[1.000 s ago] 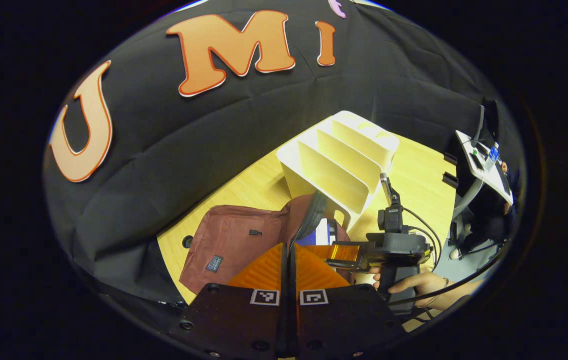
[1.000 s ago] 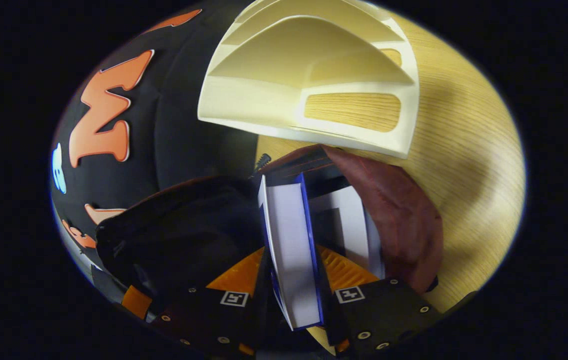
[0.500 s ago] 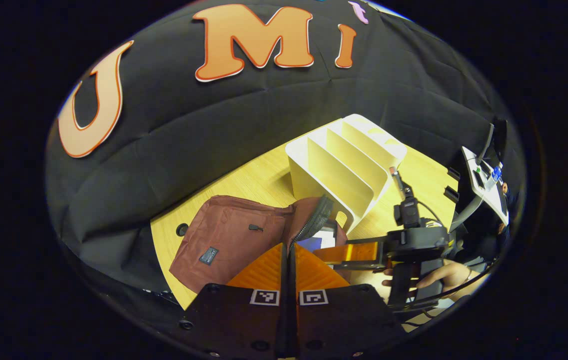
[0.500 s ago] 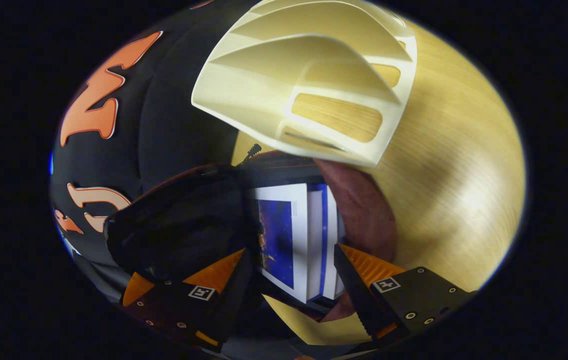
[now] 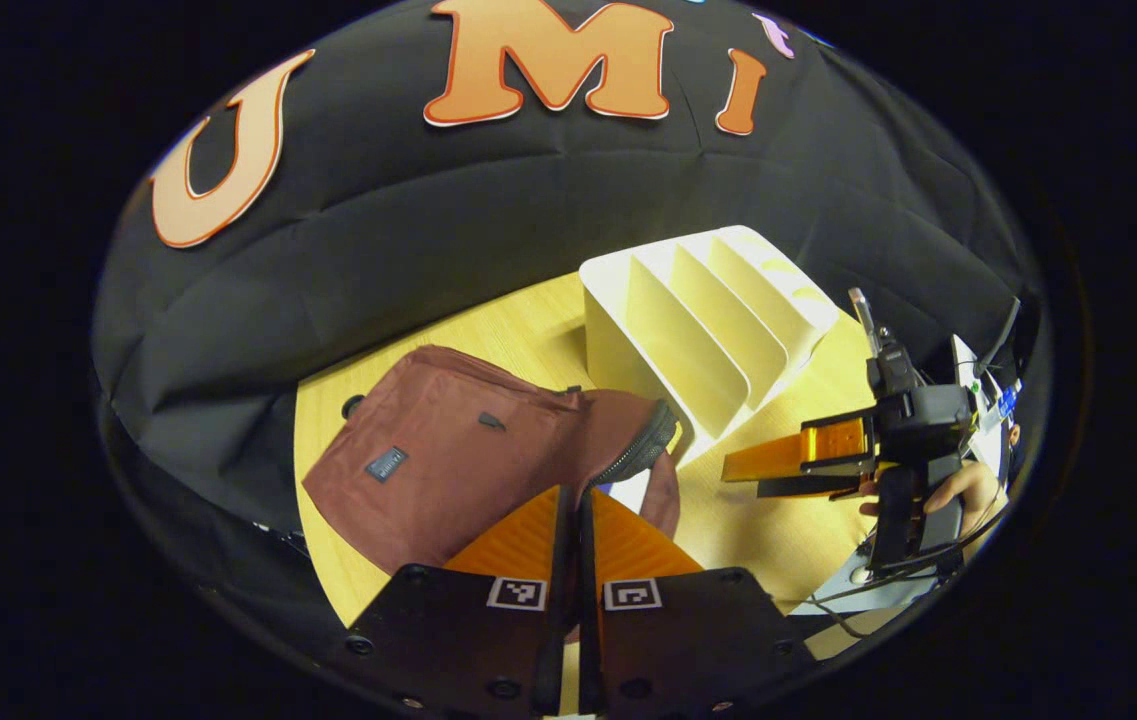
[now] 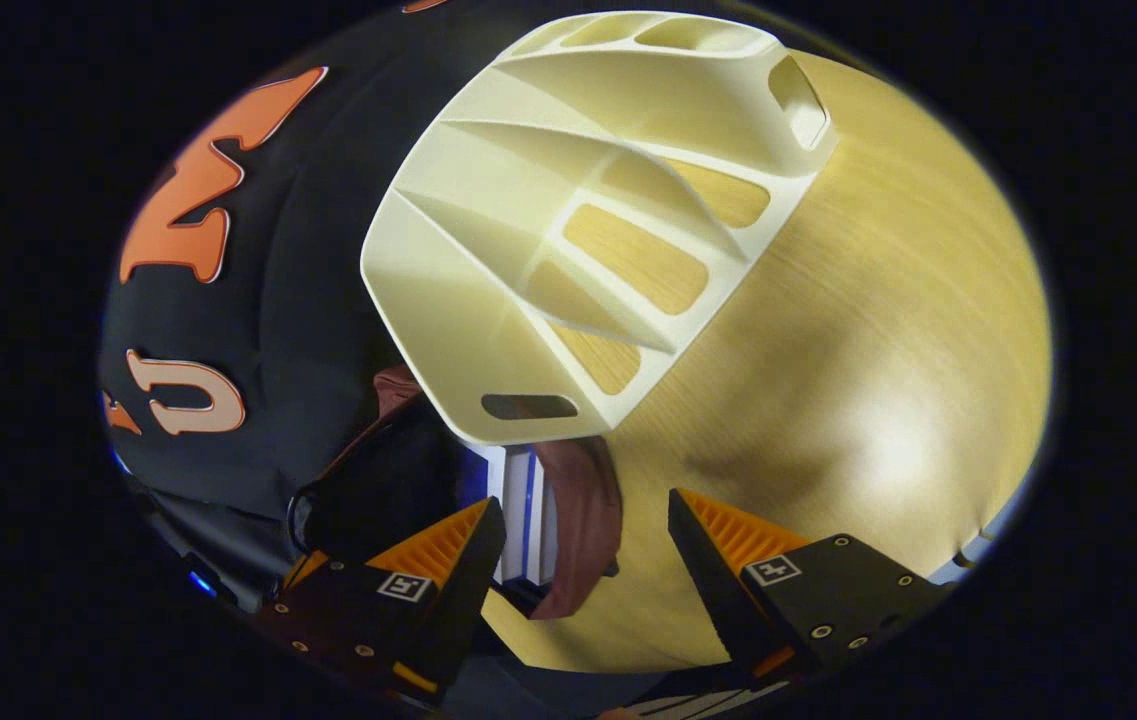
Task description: Open the schoolbag, grab two books from the bookshelf and put them into the schoolbag.
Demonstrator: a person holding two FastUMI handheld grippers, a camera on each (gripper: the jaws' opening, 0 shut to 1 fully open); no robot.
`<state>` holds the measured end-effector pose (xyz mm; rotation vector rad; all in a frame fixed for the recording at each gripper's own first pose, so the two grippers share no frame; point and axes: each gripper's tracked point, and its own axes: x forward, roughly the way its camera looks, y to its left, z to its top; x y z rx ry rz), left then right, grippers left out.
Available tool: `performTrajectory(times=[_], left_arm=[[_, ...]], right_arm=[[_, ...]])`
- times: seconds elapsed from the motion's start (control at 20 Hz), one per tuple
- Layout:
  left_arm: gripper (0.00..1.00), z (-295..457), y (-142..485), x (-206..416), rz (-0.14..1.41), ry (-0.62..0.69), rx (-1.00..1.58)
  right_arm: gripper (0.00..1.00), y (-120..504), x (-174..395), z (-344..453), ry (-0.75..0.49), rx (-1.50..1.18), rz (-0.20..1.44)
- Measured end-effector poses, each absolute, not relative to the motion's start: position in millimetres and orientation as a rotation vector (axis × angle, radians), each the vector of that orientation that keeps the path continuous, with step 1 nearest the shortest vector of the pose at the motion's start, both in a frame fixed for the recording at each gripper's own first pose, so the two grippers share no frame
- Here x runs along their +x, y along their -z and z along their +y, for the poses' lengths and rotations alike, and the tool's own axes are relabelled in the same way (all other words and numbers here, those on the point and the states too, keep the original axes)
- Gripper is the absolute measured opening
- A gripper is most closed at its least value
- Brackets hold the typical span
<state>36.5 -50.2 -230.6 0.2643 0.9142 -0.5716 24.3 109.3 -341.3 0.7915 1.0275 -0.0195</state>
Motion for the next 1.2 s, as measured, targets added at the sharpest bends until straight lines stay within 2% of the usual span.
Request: performTrajectory(times=[0.05, 0.1, 0.15, 0.35, 0.65, 0.95, 1.2], left_arm=[[0.09, -56.5, 235.9, 28.8, 0.931, 0.557, 0.244], [0.19, -62.8, 241.0, 20.6, 0.946, 0.538, 0.225], [0.20, -73.1, 244.0, 12.4, 0.955, 0.539, 0.196], [1.00, -107.8, 249.3, -5.4, 0.938, 0.491, 0.121], [0.99, -137.9, 201.4, 18.9, 0.760, 0.369, 0.082], [0.99, -151.9, 94.9, 56.5, 0.447, 0.307, 0.057], [0.99, -159.1, 18.8, 56.0, 0.263, 0.303, 0.014]], right_arm=[[0.98, 338.2, 23.1, 96.9, 0.009, 0.764, 1.040], [0.97, 334.7, 23.5, 87.5, 0.000, 0.739, 1.049], [0.98, 332.3, 22.7, 74.9, -0.004, 0.709, 1.057], [0.98, 322.8, 18.8, 32.0, -0.010, 0.604, 1.073], [0.98, 265.9, 37.5, -11.7, -0.071, 0.374, 0.936], [0.98, 160.1, 65.9, -28.0, -0.110, 0.113, 0.608], [0.97, 72.5, 72.2, -39.3, -0.071, -0.031, 0.326]])
